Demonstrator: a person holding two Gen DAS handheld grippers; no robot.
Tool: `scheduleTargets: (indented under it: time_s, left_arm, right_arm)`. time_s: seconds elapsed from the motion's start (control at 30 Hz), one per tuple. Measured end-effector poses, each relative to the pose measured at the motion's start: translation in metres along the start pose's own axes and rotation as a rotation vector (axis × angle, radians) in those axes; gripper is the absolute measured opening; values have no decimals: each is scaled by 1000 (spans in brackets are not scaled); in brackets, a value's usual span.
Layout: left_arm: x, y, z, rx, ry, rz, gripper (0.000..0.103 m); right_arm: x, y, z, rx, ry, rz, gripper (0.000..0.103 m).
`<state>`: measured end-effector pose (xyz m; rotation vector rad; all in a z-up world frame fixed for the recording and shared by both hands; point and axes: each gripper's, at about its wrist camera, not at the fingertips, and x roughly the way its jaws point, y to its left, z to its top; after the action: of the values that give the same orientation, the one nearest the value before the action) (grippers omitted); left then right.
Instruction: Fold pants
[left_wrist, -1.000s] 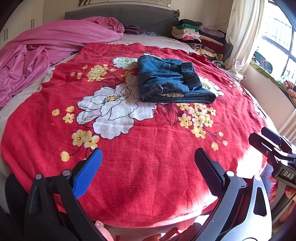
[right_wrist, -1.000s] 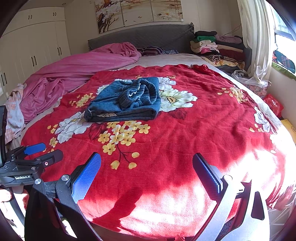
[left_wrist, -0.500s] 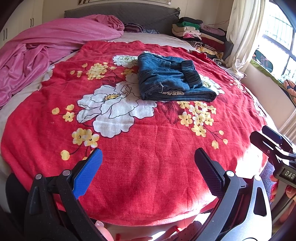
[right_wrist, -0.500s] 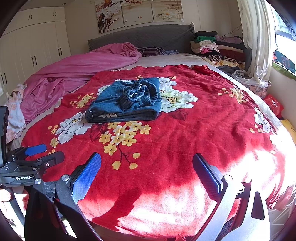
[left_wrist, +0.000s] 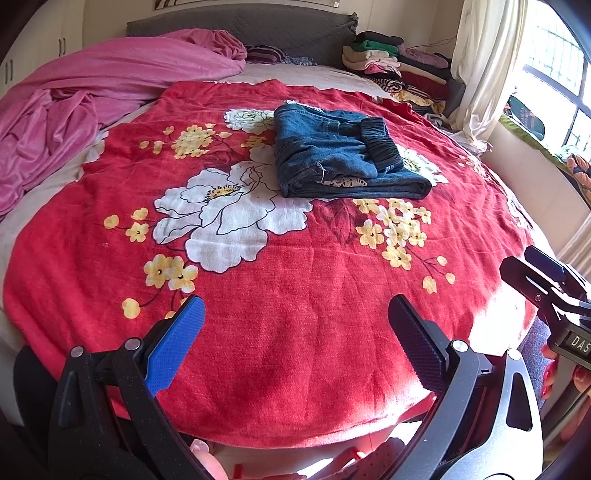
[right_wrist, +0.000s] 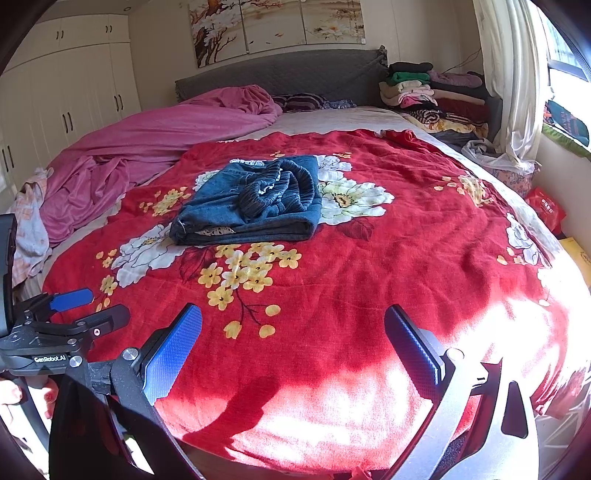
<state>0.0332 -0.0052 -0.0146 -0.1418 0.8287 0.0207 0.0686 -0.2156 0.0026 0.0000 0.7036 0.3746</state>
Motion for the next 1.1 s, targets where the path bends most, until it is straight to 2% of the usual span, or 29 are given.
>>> scheduleTargets:
  time_s: [0.27,0.57,0.7,0.8,0.9,0.93,1.0,1.1]
  left_arm:
    - [2,2,-2,-6,14,-6,93]
    - [5,10,0,-13,21,50,93]
    - [8,19,4,-29,30,84,93]
    - [2,33,11,-68,-6,50,93]
    - [-2,57,33,-114,-39,22,93]
    - [3,68,45,-123,-32,43,93]
    - [21,94,70,-127,-2,164,93]
    - [56,144,106,-129,41,304,93]
  right_arm:
    - [1,0,0,0,3,-1,98]
    - [7,-6,-1,7,19,-7,98]
    - [15,-20,3,30,28,-26,98]
    - [21,-39,10,49,38,-62,98]
    - [27,-73,25,94,36,-95,98]
    - [29,-87,32,100,34,-129,98]
    - [37,-119,48,105,40,-194,98]
    - [61,-176,75,121,84,-276,98]
